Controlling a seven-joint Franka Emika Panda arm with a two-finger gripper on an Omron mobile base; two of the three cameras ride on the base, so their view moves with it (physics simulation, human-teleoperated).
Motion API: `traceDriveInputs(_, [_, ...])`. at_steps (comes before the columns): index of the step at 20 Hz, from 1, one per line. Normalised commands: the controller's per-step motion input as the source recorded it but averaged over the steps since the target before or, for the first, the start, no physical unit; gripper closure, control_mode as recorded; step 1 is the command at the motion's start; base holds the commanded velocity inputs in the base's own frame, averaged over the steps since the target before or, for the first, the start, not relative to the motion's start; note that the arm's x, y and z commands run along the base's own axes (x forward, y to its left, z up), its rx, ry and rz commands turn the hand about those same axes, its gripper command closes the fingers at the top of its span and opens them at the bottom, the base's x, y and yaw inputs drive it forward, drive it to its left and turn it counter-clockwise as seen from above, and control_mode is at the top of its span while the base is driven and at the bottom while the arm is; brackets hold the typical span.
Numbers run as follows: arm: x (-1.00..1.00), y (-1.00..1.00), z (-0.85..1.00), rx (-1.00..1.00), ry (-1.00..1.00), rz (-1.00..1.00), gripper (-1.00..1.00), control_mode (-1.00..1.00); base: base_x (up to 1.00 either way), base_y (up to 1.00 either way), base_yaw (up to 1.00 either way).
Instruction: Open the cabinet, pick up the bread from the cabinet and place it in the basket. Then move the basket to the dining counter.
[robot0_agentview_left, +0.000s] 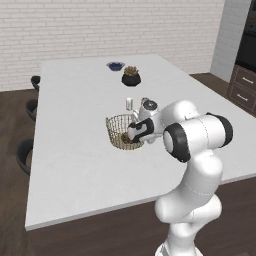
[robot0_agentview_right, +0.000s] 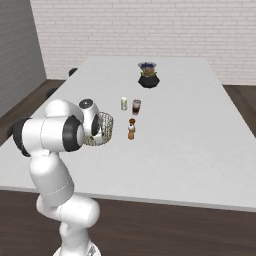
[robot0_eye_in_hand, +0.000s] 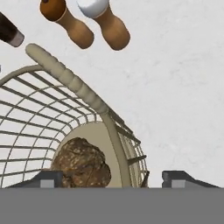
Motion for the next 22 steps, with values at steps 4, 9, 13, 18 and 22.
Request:
traceDriveInputs(4, [-0.13,0.0,0.24,0.0,-0.12,0.02,-1.0,-1.0,0.0,0.0,0.0])
traceDriveInputs(9, [-0.42,-0.01,0.71,0.03,-0.27,0.04,-1.0,-1.0,0.0,0.0,0.0])
traceDriveInputs(13, [-0.45,0.0,0.98,0.03,-0.25,0.02,-1.0,-1.0,0.0,0.0,0.0])
traceDriveInputs(18, [-0.61,-0.07,0.99,0.0,-0.03,0.1,-1.0,-1.0,0.0,0.0,0.0])
traceDriveInputs(22, [-1.0,-0.33,0.97,0.01,-0.01,0.14,-1.0,-1.0,0.0,0.0,0.0])
